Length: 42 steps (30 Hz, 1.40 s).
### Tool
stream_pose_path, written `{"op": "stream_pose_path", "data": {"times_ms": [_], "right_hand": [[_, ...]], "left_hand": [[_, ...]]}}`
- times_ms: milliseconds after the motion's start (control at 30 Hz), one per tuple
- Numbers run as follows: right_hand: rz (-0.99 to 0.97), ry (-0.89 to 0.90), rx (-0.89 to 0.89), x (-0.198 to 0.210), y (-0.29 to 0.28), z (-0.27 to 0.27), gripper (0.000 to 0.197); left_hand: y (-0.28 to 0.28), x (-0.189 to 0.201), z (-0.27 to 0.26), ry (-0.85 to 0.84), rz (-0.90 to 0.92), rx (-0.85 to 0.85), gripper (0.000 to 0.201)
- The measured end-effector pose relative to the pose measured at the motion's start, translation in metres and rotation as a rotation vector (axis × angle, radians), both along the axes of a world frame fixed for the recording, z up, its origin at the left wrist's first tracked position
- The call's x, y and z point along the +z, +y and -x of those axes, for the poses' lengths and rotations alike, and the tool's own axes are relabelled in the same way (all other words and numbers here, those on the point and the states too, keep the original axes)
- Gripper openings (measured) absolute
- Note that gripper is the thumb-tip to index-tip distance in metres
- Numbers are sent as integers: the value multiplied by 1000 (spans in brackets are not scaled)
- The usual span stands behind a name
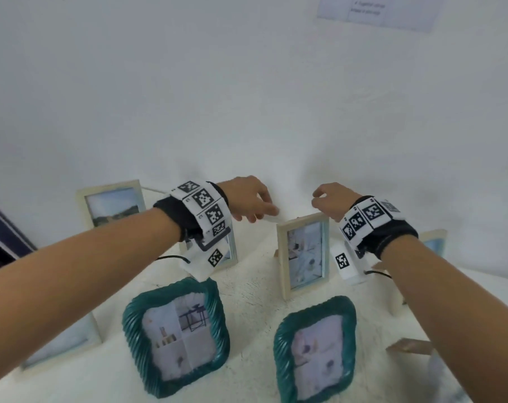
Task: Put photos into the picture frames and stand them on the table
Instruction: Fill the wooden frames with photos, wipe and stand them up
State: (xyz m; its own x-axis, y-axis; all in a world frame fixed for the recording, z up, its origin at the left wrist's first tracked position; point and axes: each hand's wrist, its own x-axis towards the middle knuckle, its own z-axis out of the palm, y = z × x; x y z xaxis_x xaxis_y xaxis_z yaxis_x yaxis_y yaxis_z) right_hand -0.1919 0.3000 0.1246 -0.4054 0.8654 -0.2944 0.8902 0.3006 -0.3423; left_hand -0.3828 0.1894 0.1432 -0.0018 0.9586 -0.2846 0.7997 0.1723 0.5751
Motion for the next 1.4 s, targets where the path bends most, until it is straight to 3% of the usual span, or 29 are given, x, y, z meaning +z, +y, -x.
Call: {"op": "stream_pose_path", "data": {"times_ms": [133,367,533,667,733,833,900,967,1067,1300,1400], "right_hand": [[58,12,-2,-9,-3,-9,36],[36,298,-82,3,-17,-26,39],[-113,574,-117,32,-22,-65,46],[-173,937,-243,58,-42,-118,49],[-122,1112,-236,66,-59,-152,46],[49,1247,-191,66,-95,-208,24],[203,1299,-156,54,-121,-245,27],[390,1336,-180,38,-150,-277,43],[587,1417,-269,11,-188,-318,50],[725,1552,-456,-57,-247,-381,54],[792,1592,-542,-81,-264,-396,56]], "left_hand": [[12,-22,-39,222,101,-41,34],[19,-11,-48,228,-10,33,22],[11,28,-59,-2,-264,161,22],[-10,64,-97,-208,-518,215,23],[-23,76,-123,-279,-561,190,24],[-46,84,-166,-422,-538,144,25],[-62,83,-198,-534,-481,114,28],[-76,77,-231,-603,-426,97,30],[-92,58,-276,-638,-380,88,28],[-127,-13,-354,-650,-306,220,18],[-155,-50,-381,-553,-328,220,49]]}}
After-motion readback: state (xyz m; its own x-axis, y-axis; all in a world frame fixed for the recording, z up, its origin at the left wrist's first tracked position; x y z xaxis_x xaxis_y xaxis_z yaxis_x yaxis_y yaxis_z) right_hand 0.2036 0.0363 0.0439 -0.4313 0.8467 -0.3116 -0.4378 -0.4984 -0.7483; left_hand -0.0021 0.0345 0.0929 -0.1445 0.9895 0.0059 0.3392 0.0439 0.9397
